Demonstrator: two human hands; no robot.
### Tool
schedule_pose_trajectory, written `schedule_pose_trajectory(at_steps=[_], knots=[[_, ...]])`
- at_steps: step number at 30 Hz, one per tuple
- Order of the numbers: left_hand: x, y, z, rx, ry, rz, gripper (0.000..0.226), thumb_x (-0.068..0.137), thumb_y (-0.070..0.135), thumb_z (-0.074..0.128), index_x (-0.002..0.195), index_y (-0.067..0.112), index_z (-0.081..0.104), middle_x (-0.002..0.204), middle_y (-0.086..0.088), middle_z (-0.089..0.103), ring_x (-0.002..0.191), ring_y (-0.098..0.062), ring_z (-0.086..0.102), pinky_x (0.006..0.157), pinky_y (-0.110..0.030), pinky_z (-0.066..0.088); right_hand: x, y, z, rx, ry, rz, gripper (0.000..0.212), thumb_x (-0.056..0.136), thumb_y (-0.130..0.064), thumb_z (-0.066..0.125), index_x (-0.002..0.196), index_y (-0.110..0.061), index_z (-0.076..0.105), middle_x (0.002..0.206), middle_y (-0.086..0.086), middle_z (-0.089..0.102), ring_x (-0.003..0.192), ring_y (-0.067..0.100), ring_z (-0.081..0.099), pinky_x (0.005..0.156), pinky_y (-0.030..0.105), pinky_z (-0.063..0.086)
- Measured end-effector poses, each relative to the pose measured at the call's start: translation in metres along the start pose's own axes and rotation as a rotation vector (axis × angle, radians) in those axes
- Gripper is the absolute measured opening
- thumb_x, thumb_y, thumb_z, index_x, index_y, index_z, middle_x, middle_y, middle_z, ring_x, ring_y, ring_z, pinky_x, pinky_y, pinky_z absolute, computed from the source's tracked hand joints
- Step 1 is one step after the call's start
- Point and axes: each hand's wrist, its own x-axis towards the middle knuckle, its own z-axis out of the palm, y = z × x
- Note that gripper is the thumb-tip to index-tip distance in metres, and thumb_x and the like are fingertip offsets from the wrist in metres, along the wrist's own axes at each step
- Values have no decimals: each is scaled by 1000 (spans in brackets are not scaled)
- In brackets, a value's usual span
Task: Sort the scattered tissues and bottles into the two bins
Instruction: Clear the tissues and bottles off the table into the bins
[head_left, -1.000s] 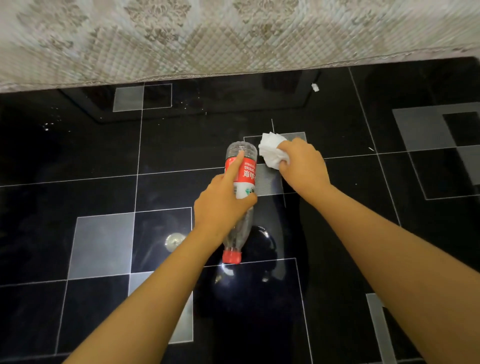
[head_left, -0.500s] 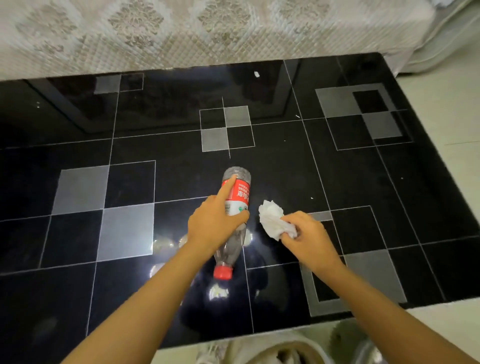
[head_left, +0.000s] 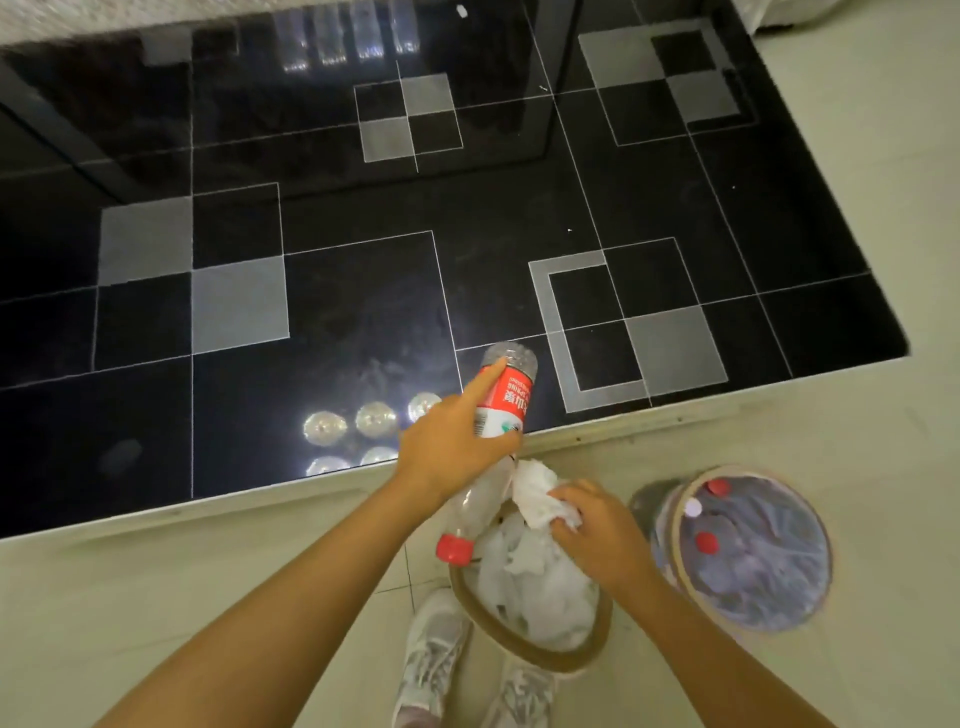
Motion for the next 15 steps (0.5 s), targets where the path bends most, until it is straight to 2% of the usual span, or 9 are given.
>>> schedule_pose_trajectory(at_steps=[2,4,7,9,11,12,13,15], knots=[[-8,-2,8,-19,-16,33,80,83,49,65,145,51,14,133,3,54,110,-16,57,87,-33,52,-11,10,13,-17,48,38,37,92,-31,54,126,-17,58,131,5,54,122,21,49,100,25,35],[-12,-3,14,20,-35,78,81,82,49,65,145,52,14,132,4,54,108,-15,57,86,-33,54,-18,17,22,-36,33,75,39,92,-20,54,131,-23,53,134,2,53,125,20,48,101,26,35],[-15,2,22,109,-77,170,81,82,51,64,146,50,14,131,3,54,109,-17,57,86,-32,54,-22,32,30,-62,-41,169,45,94,-24,53,138,-26,46,138,1,50,126,21,48,101,27,36],[-14,7,29,120,-102,214,81,82,52,64,145,51,13,128,2,55,108,-18,57,87,-34,54,-23,36,34,7,-13,169,52,92,-43,52,139,-23,44,139,0,49,124,17,49,102,25,35],[-11,14,36,102,-137,224,81,82,52,64,145,53,12,128,2,55,108,-19,57,88,-35,54,-22,45,37,269,73,176,84,80,-72,45,134,-8,46,132,3,51,116,9,53,105,26,34],[-9,17,40,91,-154,227,81,82,52,64,144,54,12,128,2,55,107,-19,58,87,-36,54,-19,51,38,476,160,203,86,78,-72,50,127,-2,51,126,12,57,108,4,59,106,32,38],[-6,21,45,76,-167,235,81,81,53,64,143,56,12,127,3,55,106,-18,58,87,-37,55,-18,53,35,645,212,207,77,78,-65,58,121,-2,57,119,17,61,98,1,64,104,39,43],[-3,33,54,42,-199,255,79,81,54,63,140,61,12,126,4,57,105,-18,59,86,-39,55,-20,39,11,903,275,207,57,78,-57,64,116,-15,62,110,12,68,92,11,69,94,44,50]])
